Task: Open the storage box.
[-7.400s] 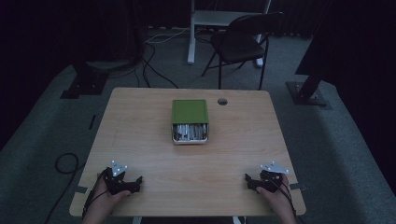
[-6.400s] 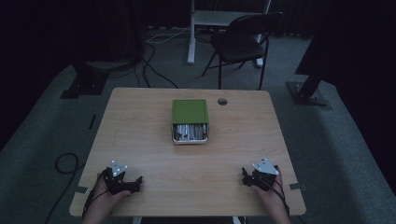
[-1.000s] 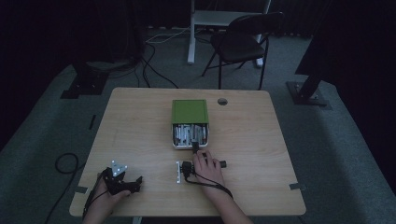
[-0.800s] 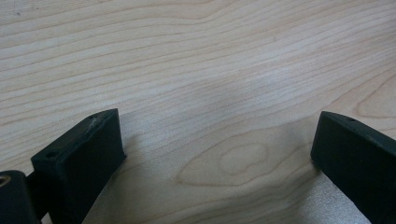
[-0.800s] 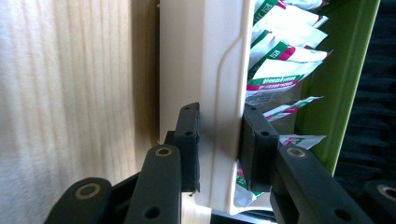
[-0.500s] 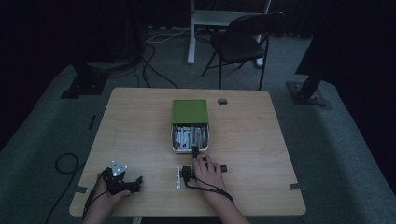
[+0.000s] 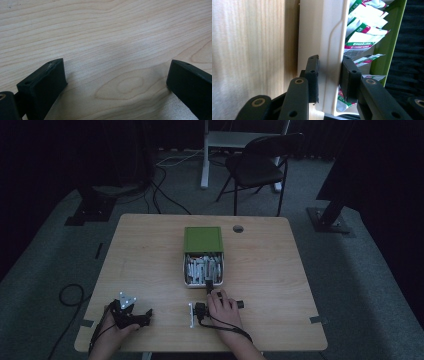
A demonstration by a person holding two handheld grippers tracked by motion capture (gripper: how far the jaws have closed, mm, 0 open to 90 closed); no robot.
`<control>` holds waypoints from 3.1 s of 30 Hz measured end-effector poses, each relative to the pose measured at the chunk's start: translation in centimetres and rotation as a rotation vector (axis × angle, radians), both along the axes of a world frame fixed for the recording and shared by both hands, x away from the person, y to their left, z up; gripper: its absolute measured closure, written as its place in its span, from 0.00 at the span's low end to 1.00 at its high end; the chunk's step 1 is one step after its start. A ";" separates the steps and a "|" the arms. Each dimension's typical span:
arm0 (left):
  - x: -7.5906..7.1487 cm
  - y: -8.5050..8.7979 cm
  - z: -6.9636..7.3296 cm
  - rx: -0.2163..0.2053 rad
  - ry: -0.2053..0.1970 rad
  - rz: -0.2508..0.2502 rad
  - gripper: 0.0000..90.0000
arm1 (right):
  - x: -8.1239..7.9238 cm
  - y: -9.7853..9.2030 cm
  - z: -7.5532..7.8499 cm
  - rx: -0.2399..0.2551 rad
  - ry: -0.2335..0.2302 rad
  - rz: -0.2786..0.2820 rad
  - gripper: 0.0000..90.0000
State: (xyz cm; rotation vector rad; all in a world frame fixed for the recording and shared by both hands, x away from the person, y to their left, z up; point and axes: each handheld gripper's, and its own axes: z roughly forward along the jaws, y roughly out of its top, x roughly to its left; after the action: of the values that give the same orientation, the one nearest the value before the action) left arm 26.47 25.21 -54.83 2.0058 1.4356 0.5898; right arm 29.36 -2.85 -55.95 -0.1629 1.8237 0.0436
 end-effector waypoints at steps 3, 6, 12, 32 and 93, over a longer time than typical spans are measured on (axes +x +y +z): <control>0.0 0.0 0.0 0.000 0.000 0.000 0.03 | -0.4 0.0 0.0 0.002 0.003 0.003 0.79; 0.0 0.0 0.0 0.000 0.000 0.000 0.03 | -0.6 0.0 -0.1 -0.004 0.000 0.009 0.79; 0.0 0.0 0.0 0.000 0.000 0.000 0.03 | -1.2 -0.2 -0.1 0.000 0.010 0.019 0.79; 0.0 0.0 0.0 0.000 -0.001 0.001 0.03 | -2.9 -1.0 -0.3 0.004 0.024 0.057 0.79; 0.0 0.0 0.0 0.001 0.000 0.002 0.03 | -5.1 -2.4 2.8 0.304 0.252 0.127 0.71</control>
State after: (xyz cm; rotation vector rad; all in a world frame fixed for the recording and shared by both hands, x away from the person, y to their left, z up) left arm 26.44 25.20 -54.83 2.0048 1.4382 0.5913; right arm 24.28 -5.28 -53.12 -0.0593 2.0296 0.4462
